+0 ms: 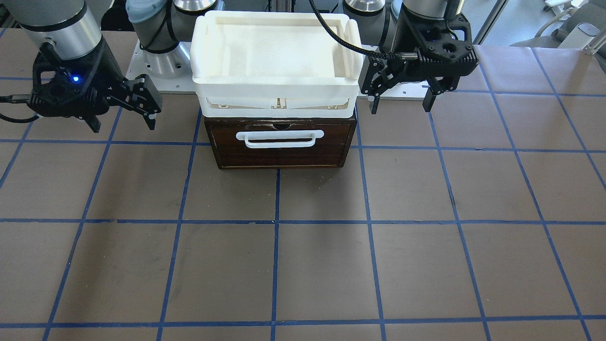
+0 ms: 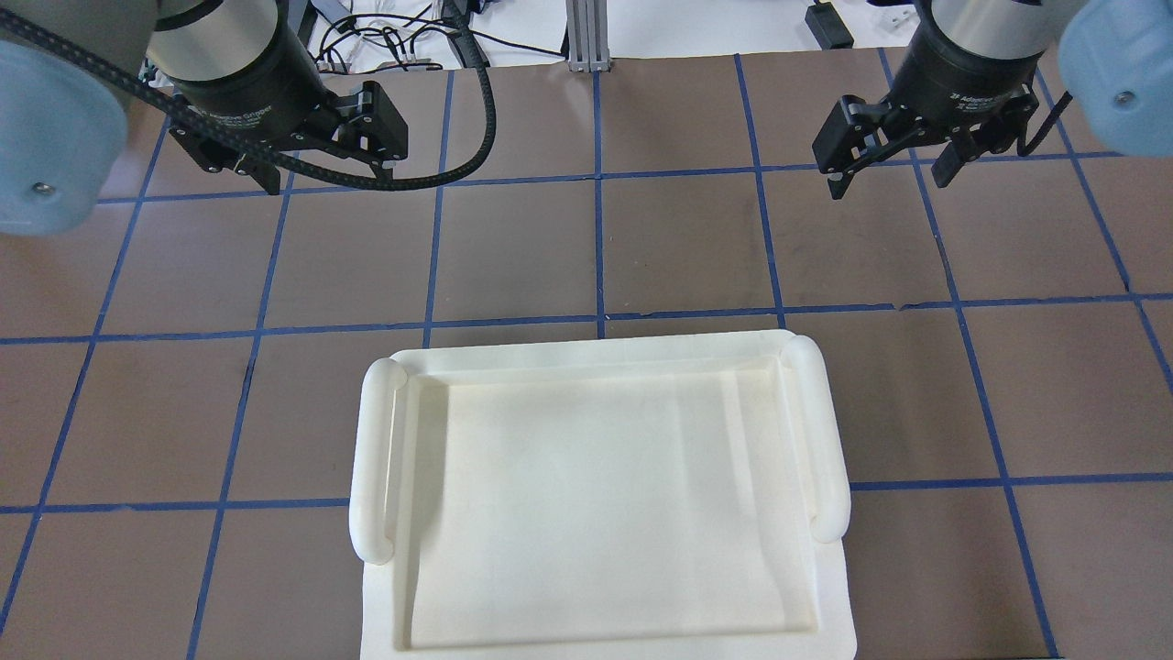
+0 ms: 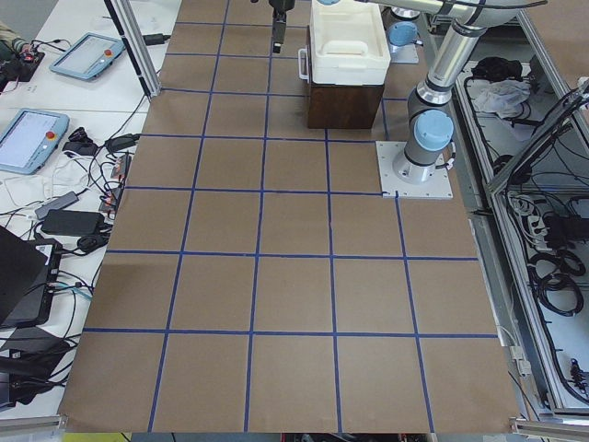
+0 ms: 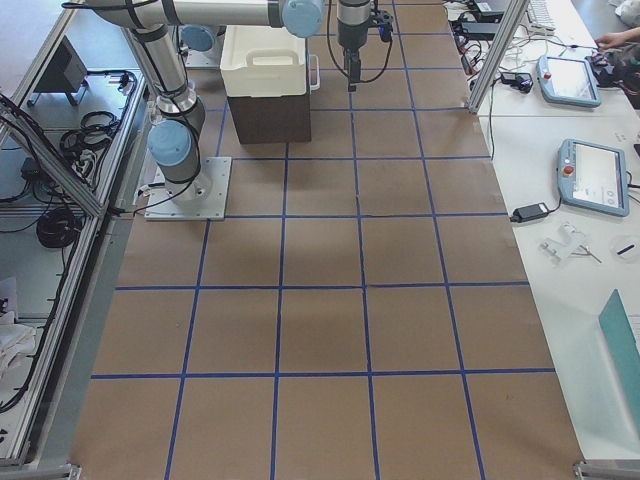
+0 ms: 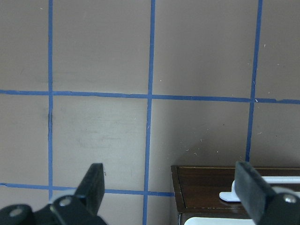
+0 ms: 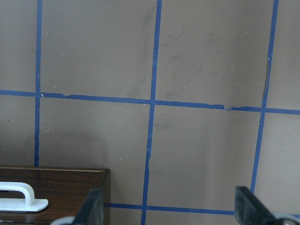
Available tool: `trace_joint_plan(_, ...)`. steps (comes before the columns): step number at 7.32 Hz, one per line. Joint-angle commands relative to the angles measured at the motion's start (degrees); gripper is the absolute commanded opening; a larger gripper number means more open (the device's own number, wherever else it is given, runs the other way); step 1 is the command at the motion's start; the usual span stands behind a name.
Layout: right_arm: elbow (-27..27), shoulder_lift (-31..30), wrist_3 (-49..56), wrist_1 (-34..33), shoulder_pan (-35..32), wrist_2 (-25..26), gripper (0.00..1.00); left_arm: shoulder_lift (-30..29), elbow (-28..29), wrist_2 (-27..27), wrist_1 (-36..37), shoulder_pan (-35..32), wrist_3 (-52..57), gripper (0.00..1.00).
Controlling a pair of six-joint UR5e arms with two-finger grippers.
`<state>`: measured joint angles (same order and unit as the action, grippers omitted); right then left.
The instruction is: Put scissors in drawer and close it
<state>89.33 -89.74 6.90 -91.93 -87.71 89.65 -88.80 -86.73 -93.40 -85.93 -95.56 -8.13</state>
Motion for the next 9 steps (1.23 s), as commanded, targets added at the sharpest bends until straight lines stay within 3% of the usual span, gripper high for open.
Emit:
trace_joint_plan(1,-0.04,0.00,0.04,0.09,0.00,0.00,1.00,-1.10,1.72,0.06,0.06,0.38,0.05,1.00)
trace_joint_plan(4,0.05,0.00,0.04,0.17,0.00,0.18,1.00,-0.41,1.65,0.50,-0.38,3.98,2.24,1.00)
trace_joint_plan(9,0.05,0.00,0.13,0.18,0.00,0.18,1.00,-0.06,1.21,0.07,-0.38,3.98,2.24,1.00)
